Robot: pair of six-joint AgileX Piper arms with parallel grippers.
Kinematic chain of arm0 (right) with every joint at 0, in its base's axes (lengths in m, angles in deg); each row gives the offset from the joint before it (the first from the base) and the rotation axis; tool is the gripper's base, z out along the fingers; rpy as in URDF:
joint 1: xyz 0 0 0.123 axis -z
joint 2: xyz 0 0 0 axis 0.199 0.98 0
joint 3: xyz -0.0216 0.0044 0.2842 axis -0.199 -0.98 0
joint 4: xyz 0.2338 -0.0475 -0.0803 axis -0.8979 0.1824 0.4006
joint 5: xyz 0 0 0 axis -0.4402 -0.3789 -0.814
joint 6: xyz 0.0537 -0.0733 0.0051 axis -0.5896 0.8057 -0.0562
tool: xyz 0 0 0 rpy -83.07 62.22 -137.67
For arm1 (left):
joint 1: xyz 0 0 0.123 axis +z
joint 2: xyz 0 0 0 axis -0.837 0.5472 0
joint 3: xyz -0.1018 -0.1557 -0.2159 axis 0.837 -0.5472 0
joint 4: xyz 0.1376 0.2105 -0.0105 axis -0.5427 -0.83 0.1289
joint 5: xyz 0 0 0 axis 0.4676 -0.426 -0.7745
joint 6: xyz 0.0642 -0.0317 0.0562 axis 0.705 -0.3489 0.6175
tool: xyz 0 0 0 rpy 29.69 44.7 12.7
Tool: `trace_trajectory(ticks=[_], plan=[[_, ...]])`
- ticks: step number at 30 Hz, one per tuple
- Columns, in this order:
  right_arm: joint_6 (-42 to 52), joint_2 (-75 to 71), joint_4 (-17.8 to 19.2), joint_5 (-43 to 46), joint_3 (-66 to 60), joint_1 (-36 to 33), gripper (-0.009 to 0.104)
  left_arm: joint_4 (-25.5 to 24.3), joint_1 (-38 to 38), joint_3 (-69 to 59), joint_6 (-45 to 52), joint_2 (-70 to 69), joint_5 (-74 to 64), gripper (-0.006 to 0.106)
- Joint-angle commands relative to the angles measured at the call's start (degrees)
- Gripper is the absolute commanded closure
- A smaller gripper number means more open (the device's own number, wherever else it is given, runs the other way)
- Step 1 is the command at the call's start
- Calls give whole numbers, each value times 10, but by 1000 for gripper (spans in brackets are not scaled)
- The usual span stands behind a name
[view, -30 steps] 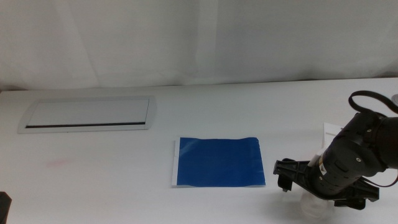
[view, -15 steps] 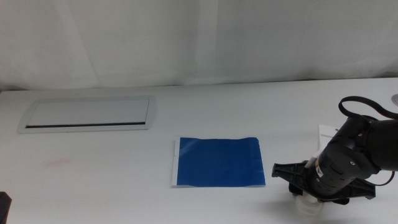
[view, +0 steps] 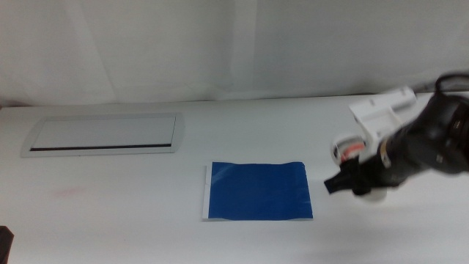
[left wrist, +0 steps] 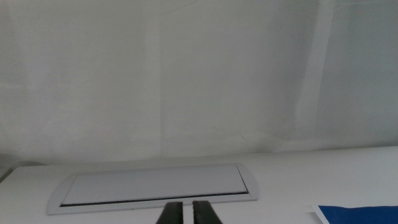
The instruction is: Use one arm to grab the shoe from the table and place it on the mat.
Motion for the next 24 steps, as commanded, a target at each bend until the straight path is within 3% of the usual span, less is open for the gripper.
trace_trajectory(ticks=[1, 4, 8, 11, 20, 24], plan=[[129, -16, 5, -28, 42, -2, 98, 2, 1, -22, 1, -24, -1, 103], [295, -16, -25, -68, 114, -2, 98, 2, 1, -22, 1, -24, -1, 103], [537, -16, -130, -94, 189, -2, 98, 2, 1, -22, 1, -24, -1, 103], [653, -10, -203, -120, 211, -2, 98, 2, 1, -22, 1, -24, -1, 103], [776, 63, -323, -178, 218, -2, 98, 2, 1, -22, 1, -24, -1, 103], [799, 103, -327, -178, 220, -2, 98, 2, 1, -22, 1, -24, -1, 103]])
